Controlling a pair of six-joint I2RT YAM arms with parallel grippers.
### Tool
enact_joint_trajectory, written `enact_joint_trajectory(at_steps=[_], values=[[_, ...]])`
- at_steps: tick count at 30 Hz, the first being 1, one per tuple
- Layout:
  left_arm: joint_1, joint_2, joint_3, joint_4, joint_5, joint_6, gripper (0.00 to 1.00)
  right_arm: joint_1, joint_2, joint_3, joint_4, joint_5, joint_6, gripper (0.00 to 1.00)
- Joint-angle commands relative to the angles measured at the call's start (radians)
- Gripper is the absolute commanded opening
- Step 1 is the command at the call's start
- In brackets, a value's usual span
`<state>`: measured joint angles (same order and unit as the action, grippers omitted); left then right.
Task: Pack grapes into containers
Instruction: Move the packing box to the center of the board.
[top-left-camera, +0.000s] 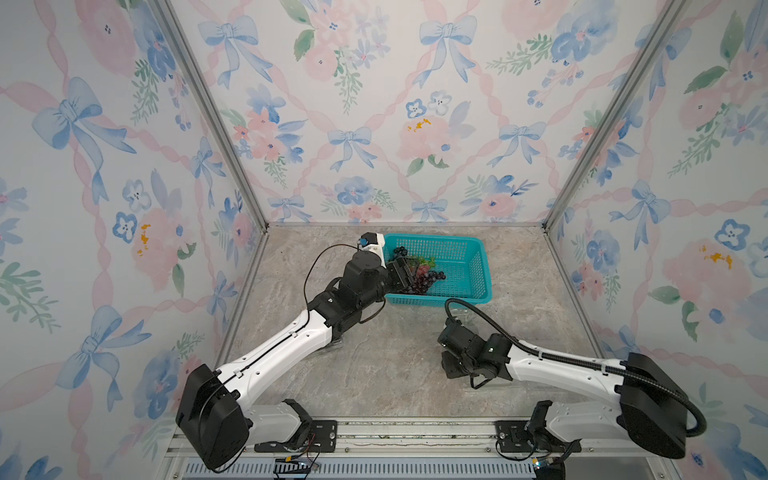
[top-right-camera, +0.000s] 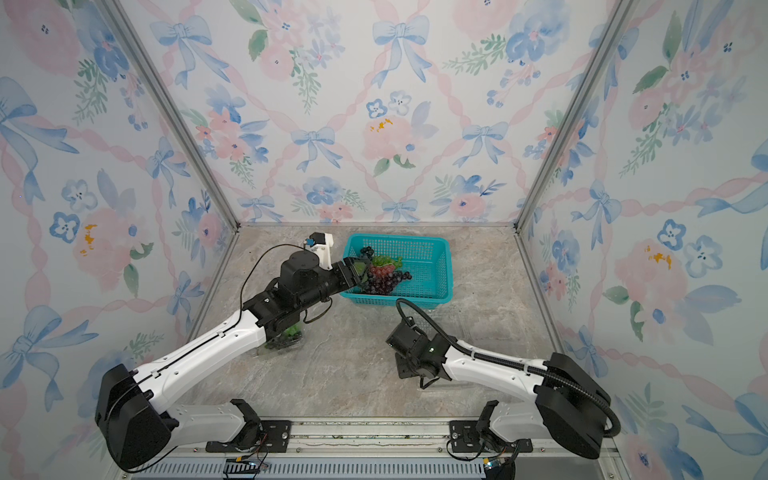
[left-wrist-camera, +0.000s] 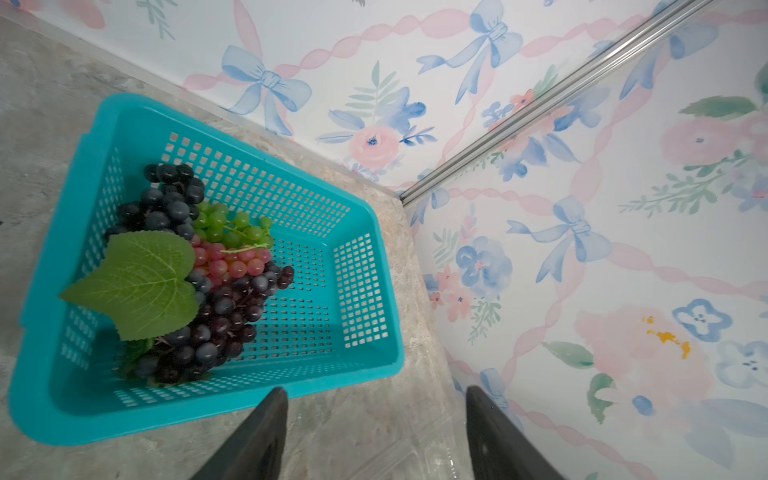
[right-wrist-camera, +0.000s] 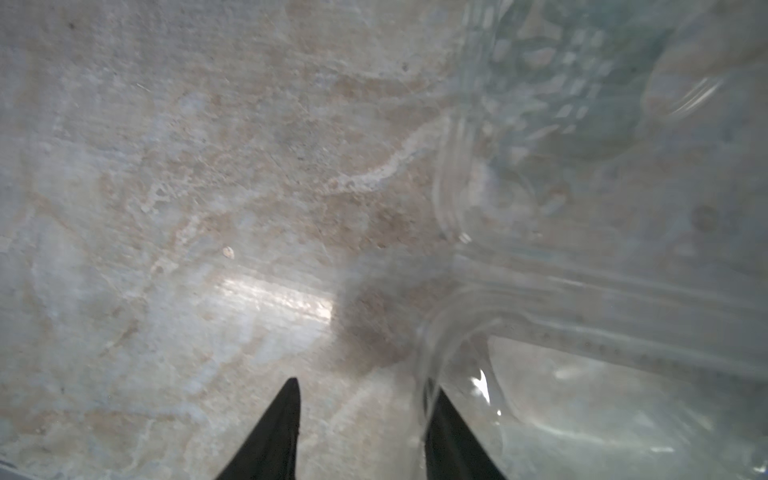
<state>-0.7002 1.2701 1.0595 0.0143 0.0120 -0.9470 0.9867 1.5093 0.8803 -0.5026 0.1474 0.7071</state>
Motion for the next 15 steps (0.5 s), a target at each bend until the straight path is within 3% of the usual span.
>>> enact_joint_trajectory(at_steps=[1, 15], values=[[-0.012, -0.042, 0.033, 0.010, -0.013, -0.072, 0.71, 0.031, 0.102, 0.083, 0.085, -0.039, -0.012, 0.38], [-0.020, -0.020, 0.111, 0.011, 0.007, -0.108, 0.76, 0.082, 0.384, 0.358, 0.172, -0.130, -0.047, 0.34]])
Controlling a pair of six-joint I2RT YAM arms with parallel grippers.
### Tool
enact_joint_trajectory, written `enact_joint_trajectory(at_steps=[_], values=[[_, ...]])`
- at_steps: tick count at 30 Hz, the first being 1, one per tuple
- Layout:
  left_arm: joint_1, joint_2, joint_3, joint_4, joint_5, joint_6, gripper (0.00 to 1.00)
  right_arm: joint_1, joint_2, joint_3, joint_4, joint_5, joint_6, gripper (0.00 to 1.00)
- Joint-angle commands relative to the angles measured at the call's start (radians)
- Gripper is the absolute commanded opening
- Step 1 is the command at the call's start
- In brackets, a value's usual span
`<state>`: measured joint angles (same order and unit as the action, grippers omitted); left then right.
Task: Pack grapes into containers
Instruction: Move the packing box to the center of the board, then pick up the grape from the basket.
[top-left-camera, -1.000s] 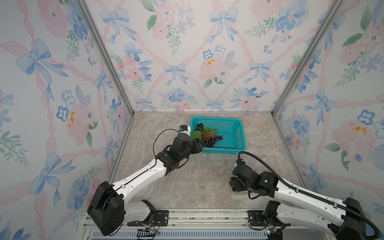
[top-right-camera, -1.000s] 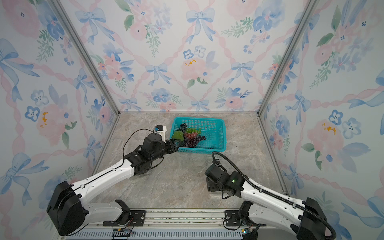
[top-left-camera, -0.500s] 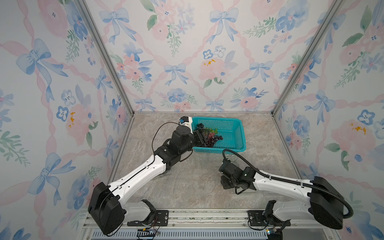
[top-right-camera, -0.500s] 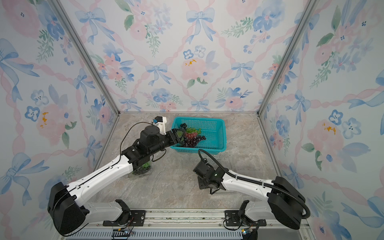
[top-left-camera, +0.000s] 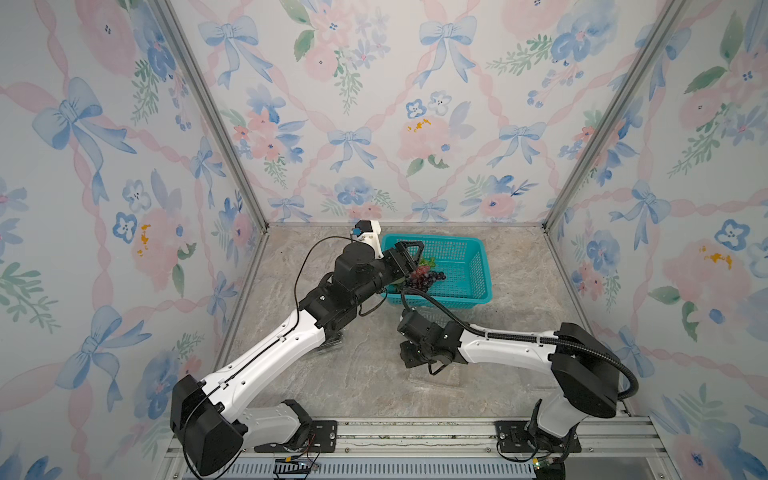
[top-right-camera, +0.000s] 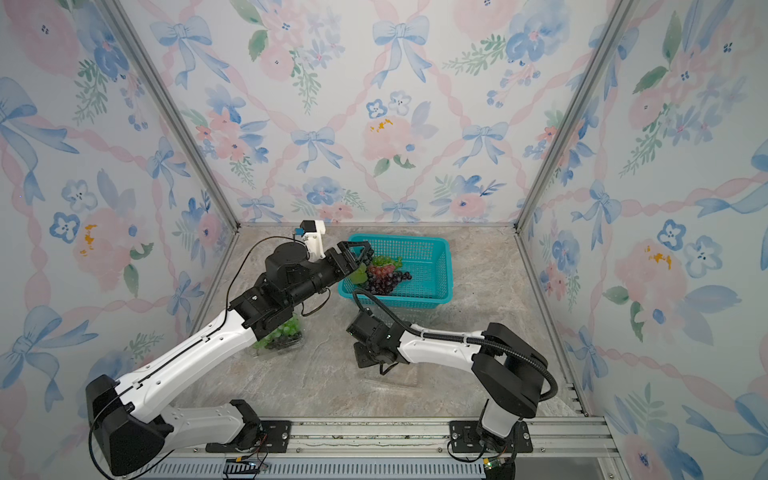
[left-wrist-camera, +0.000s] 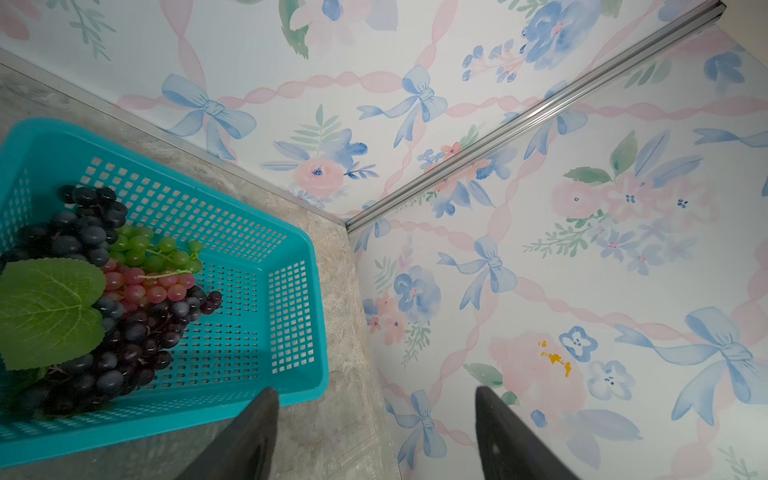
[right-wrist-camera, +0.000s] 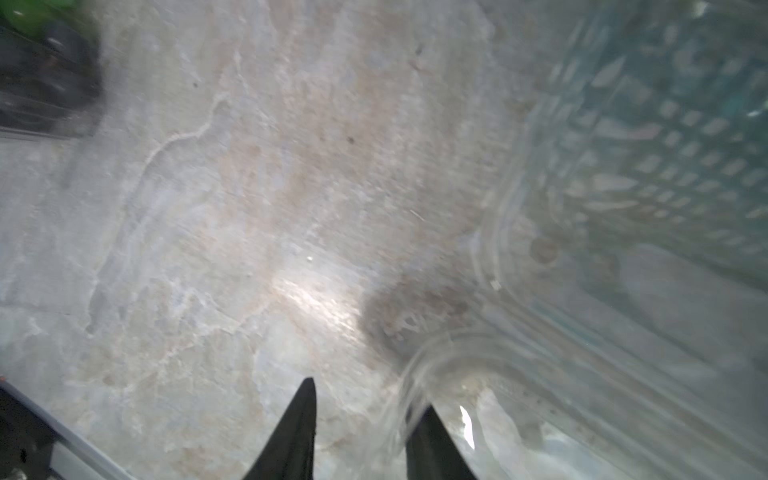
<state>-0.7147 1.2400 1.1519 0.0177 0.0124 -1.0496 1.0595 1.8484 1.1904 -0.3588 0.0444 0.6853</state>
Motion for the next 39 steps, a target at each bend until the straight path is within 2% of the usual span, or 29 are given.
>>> enact_joint_trajectory(at_steps=[1, 10, 12, 15, 21, 24, 26, 29, 32, 35, 37, 39], values=[[-0.006, 0.010, 0.019, 0.007, 0.007, -0.006, 0.76, 0.010, 0.054, 0.060, 0.032, -0.030, -0.028, 0.35], [-0.007, 0.027, 0.038, 0.007, 0.011, -0.003, 0.76, 0.036, 0.079, 0.082, 0.055, -0.053, -0.042, 0.39], [-0.008, 0.040, 0.045, 0.008, 0.023, -0.004, 0.76, 0.037, 0.051, 0.052, 0.073, -0.068, -0.032, 0.45], [-0.006, 0.048, 0.017, 0.007, 0.029, 0.005, 0.76, 0.033, -0.003, 0.009, 0.072, -0.058, -0.018, 0.51], [0.005, 0.018, -0.045, 0.008, -0.002, 0.063, 0.76, 0.011, -0.144, -0.050, 0.000, -0.016, -0.010, 0.56], [0.027, -0.020, -0.065, 0.007, -0.035, 0.137, 0.75, -0.030, -0.246, -0.108, 0.004, -0.028, 0.020, 0.56], [0.040, -0.054, -0.093, 0.007, -0.097, 0.178, 0.75, -0.060, -0.305, -0.121, -0.024, -0.018, 0.005, 0.59], [0.076, -0.079, -0.125, 0.005, -0.129, 0.210, 0.73, -0.118, -0.398, -0.125, -0.061, 0.031, -0.041, 0.61], [0.113, -0.071, -0.147, -0.011, -0.126, 0.189, 0.72, -0.222, -0.463, -0.128, -0.070, 0.000, -0.093, 0.64], [0.137, -0.057, -0.177, -0.016, -0.129, 0.162, 0.72, -0.322, -0.438, -0.071, -0.110, -0.028, -0.191, 0.68], [0.149, -0.034, -0.191, -0.017, -0.140, 0.154, 0.72, -0.391, -0.378, -0.005, -0.127, -0.039, -0.245, 0.74], [0.163, -0.007, -0.194, -0.015, -0.136, 0.136, 0.72, -0.454, -0.303, 0.055, -0.109, -0.062, -0.270, 0.76]])
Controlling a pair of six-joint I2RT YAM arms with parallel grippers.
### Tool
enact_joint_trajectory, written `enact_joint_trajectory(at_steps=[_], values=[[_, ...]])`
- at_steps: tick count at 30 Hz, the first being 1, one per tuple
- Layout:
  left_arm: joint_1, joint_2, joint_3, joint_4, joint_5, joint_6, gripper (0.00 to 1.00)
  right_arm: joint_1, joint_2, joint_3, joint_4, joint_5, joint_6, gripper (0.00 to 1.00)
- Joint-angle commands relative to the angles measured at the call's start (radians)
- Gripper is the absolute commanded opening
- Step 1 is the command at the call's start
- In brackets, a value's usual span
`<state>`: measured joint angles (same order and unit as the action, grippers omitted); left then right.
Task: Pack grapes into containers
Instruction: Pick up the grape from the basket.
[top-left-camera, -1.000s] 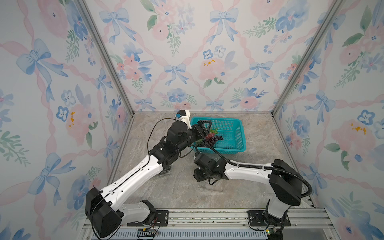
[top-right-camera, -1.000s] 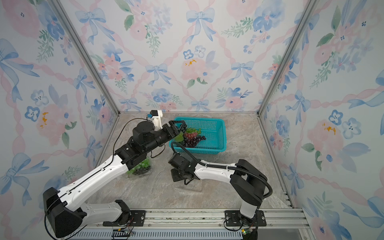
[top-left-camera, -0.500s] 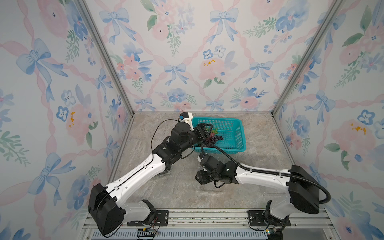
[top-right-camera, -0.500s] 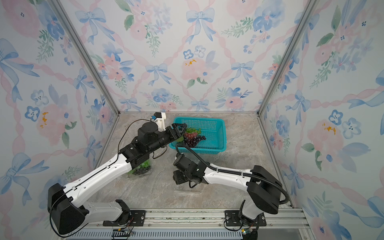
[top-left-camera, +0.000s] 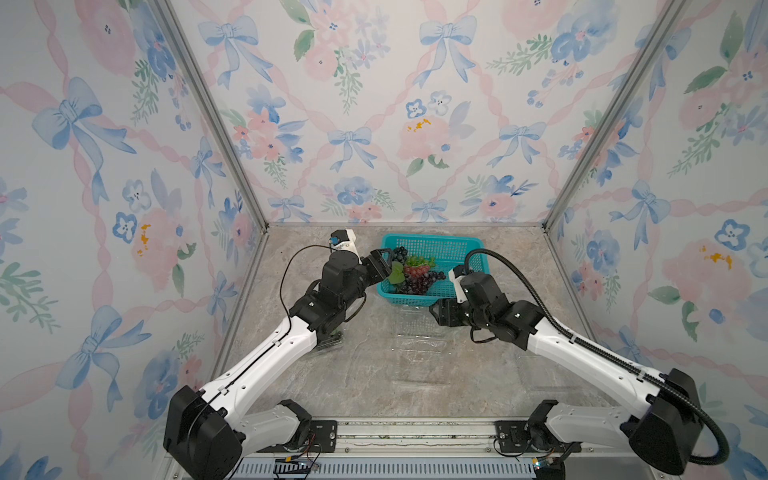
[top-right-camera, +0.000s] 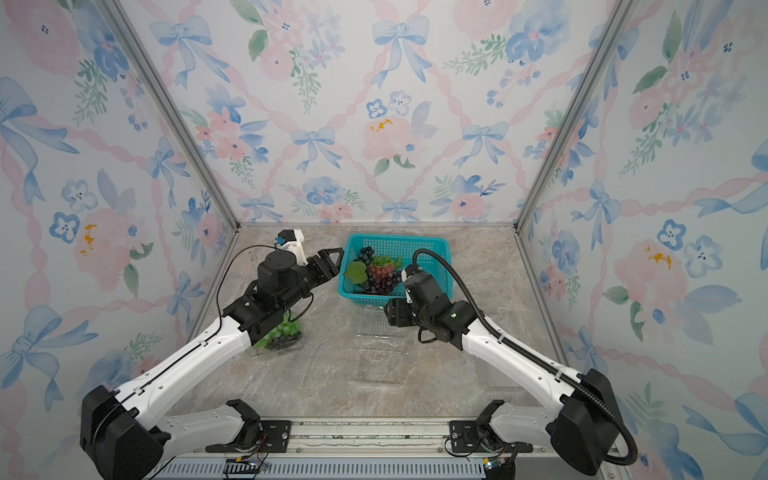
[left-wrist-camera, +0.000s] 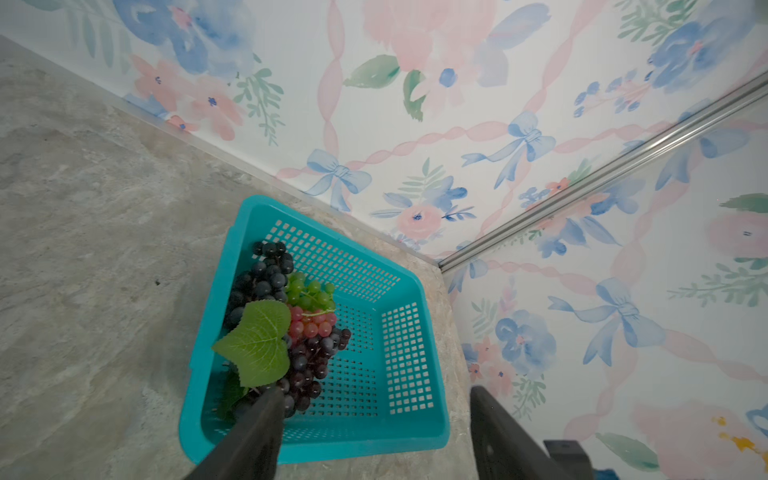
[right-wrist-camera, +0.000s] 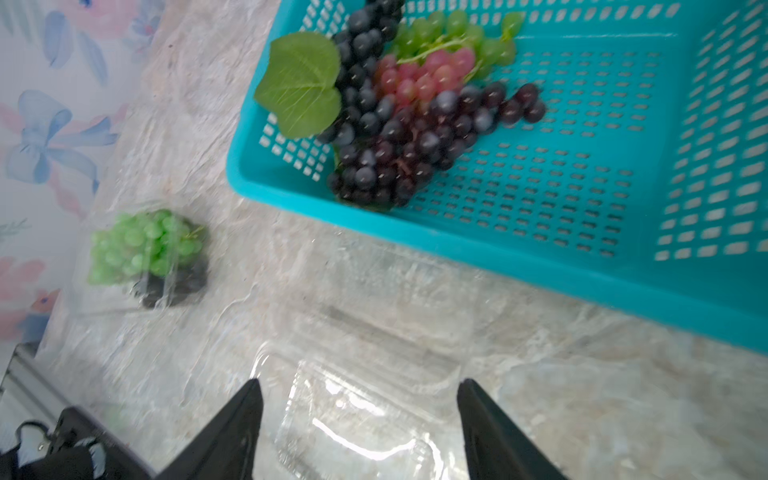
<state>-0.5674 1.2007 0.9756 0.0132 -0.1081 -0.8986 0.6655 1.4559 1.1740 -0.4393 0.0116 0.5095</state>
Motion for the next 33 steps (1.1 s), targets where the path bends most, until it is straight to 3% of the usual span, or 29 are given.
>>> enact_joint_trajectory(at_steps=[1, 6, 13, 33], values=[[0.020, 0.051, -0.014, -0.012, -0.015, -0.019, 0.73, -0.089, 0.132, 0.101, -0.019, -0.043, -0.105, 0.76], [0.039, 0.130, 0.017, -0.013, 0.002, -0.034, 0.72, -0.178, 0.337, 0.242, 0.027, -0.109, -0.111, 0.76], [0.079, 0.226, 0.062, -0.010, 0.081, -0.034, 0.72, -0.216, 0.569, 0.403, 0.060, -0.150, -0.102, 0.70], [0.164, 0.293, 0.041, -0.010, 0.224, -0.056, 0.71, -0.234, 0.797, 0.510, 0.289, -0.183, -0.054, 0.69]])
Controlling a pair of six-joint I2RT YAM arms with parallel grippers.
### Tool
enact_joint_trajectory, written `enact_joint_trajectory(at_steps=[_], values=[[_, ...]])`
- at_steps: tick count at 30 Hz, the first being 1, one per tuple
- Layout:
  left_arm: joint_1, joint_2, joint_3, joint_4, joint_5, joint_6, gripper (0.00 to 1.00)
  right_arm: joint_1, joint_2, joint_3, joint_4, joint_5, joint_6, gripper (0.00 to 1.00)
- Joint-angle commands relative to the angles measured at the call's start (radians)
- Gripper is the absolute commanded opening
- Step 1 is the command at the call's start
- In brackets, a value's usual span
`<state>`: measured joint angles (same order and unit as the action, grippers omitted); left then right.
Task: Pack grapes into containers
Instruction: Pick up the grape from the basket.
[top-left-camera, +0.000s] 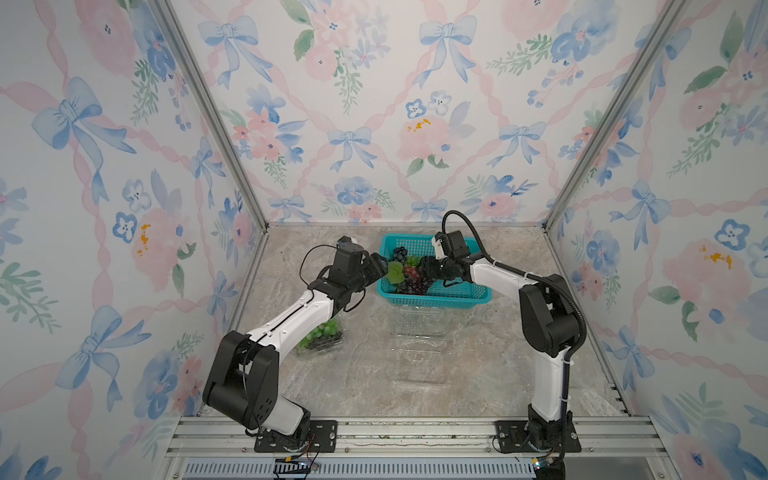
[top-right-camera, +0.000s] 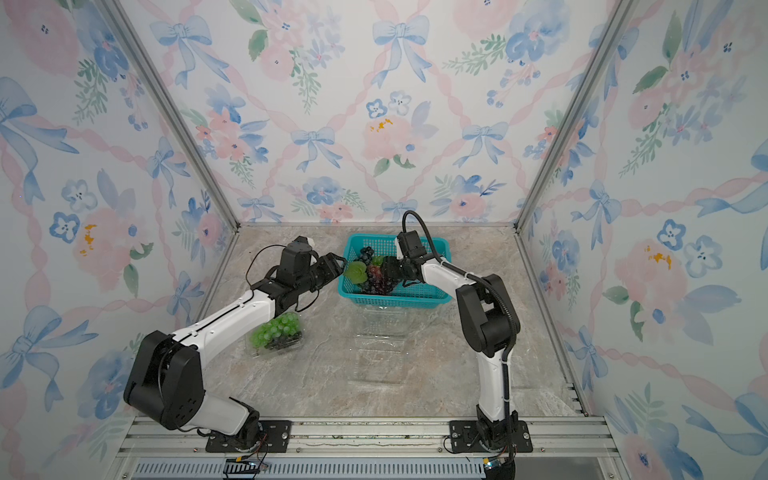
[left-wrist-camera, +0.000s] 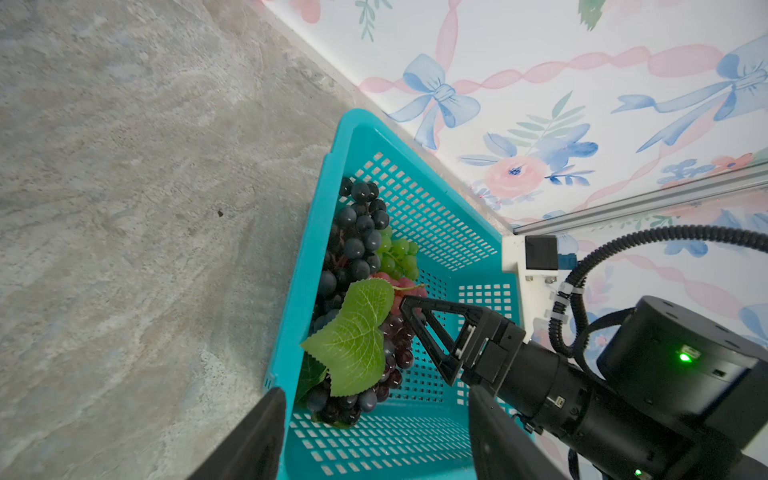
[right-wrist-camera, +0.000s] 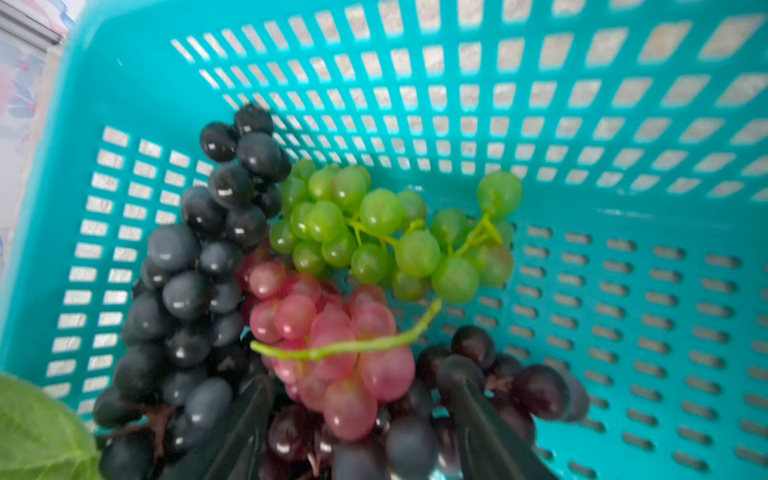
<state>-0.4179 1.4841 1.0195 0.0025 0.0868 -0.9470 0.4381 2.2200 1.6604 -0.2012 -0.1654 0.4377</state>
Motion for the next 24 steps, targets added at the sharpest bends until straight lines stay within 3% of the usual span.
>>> enact_joint_trajectory(at_steps=[1, 6, 13, 19, 24], values=[[0.018, 0.011, 0.000, 0.002, 0.033, -0.009, 0.71, -0.007, 0.035, 0.022, 0.063, -0.006, 0.019, 0.69], [0.032, 0.033, 0.006, 0.002, 0.056, -0.009, 0.70, -0.007, 0.089, 0.076, 0.060, -0.034, 0.033, 0.68], [0.044, 0.059, 0.008, 0.001, 0.085, -0.019, 0.70, -0.003, 0.130, 0.117, 0.049, -0.047, 0.049, 0.47], [0.050, 0.063, 0.008, 0.002, 0.095, -0.021, 0.69, -0.006, 0.139, 0.108, 0.060, -0.053, 0.072, 0.46], [0.054, 0.055, 0.002, 0.001, 0.100, -0.023, 0.69, -0.007, 0.121, 0.071, 0.110, -0.067, 0.098, 0.18]])
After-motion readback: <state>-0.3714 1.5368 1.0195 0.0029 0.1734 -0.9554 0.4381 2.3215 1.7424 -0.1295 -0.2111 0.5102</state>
